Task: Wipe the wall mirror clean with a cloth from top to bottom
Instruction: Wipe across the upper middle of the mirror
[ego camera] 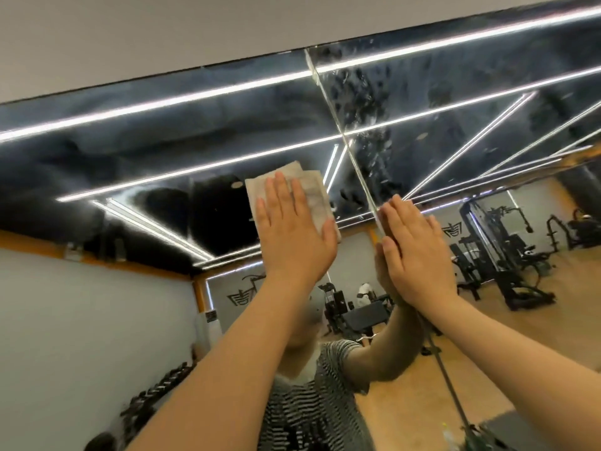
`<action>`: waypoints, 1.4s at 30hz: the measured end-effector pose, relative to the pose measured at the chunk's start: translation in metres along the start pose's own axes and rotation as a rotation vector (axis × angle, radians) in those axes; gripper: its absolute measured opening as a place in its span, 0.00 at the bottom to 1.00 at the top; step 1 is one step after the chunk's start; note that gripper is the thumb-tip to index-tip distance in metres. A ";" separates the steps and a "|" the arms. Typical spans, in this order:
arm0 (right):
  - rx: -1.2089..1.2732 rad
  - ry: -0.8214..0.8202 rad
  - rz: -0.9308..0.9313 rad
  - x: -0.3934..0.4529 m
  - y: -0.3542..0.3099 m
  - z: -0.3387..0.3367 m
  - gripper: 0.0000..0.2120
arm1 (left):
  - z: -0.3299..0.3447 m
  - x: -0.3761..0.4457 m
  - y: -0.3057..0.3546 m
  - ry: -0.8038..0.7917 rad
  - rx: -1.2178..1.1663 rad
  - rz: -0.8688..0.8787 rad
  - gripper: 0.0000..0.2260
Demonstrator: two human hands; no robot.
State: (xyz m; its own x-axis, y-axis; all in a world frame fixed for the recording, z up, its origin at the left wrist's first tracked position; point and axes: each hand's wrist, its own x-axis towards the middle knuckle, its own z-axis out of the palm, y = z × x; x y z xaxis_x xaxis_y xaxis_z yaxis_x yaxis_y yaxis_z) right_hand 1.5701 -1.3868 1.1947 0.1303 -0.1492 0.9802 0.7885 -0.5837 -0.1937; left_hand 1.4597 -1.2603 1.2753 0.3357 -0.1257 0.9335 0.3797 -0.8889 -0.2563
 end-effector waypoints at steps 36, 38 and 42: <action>0.497 -0.567 0.183 0.003 -0.009 -0.078 0.22 | -0.004 -0.065 0.080 -0.276 -0.212 0.067 0.35; 0.298 -0.537 0.078 0.004 -0.011 -0.084 0.23 | -0.011 -0.064 0.074 -0.335 -0.297 0.098 0.36; -0.058 -0.635 -0.159 0.000 -0.028 -0.085 0.28 | -0.025 -0.078 0.048 -0.309 -0.346 0.166 0.35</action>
State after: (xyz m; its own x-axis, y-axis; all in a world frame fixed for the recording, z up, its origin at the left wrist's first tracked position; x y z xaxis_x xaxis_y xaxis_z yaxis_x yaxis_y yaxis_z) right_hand 1.4963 -1.4384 1.1962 0.3579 0.4322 0.8277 0.7962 -0.6044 -0.0287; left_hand 1.4306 -1.3041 1.1962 0.6271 -0.1880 0.7559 0.0085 -0.9687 -0.2479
